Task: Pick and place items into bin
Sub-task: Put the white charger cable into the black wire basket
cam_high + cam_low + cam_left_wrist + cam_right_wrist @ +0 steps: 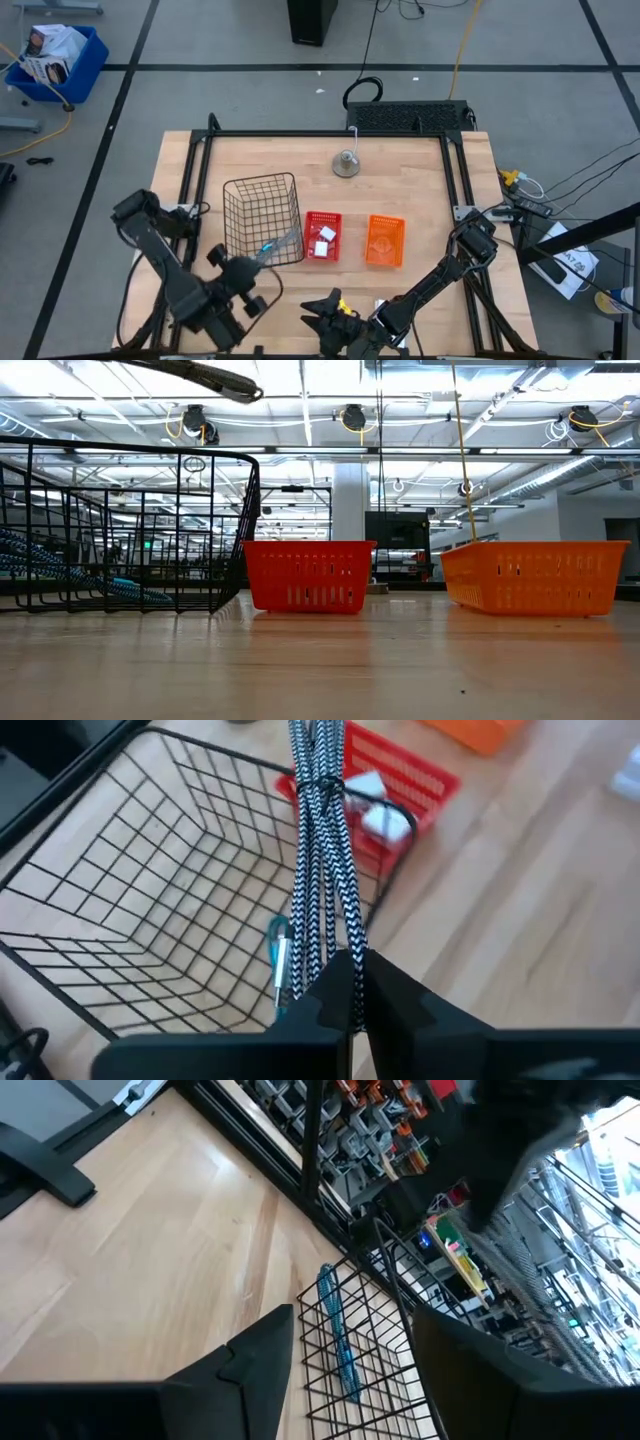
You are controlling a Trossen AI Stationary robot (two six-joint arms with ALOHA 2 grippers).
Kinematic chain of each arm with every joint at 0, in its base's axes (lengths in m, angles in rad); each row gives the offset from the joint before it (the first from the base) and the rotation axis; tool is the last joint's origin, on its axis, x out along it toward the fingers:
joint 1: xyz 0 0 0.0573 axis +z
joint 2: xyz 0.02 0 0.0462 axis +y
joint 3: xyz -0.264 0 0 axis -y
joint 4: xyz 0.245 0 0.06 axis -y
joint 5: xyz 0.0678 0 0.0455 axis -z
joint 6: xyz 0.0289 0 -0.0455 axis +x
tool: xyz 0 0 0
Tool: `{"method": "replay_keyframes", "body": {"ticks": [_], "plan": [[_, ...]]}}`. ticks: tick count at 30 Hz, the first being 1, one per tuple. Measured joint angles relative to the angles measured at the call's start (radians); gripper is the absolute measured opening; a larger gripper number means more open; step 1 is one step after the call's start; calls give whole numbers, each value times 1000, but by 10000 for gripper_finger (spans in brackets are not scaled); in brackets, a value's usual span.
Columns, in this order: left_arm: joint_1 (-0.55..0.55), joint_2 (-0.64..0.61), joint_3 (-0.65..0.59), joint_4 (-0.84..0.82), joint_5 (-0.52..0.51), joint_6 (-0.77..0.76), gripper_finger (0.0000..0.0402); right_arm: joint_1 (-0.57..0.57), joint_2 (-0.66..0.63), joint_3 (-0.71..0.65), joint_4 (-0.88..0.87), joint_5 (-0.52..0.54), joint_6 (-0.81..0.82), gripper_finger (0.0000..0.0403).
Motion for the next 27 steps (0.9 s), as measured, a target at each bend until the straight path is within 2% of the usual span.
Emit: {"method": "replay_keyframes", "body": {"ticks": [3, 8, 11, 13, 17, 21, 27], "plan": [[49, -39, 0, 2, 19, 6, 7, 2, 0, 0, 3, 0, 0, 199], [164, -104, -3, 0, 102, 76, 21, 3, 0, 0, 4, -2, 6, 199], [233, -145, -43, 4, 180, 122, 10, 3, 0, 0, 3, -2, 13, 199], [278, -172, -91, 1, 246, 147, 8, 6, 0, 0, 3, -3, 13, 199], [339, -236, -213, 3, 262, 136, 21, 9, 0, 0, 0, -3, 12, 199], [380, -309, -340, 15, 277, 135, 9, 9, 0, 0, -1, -3, 11, 199], [453, -404, -489, 206, 372, 220, 23, 5, 0, 0, 4, -4, 11, 199]]}}
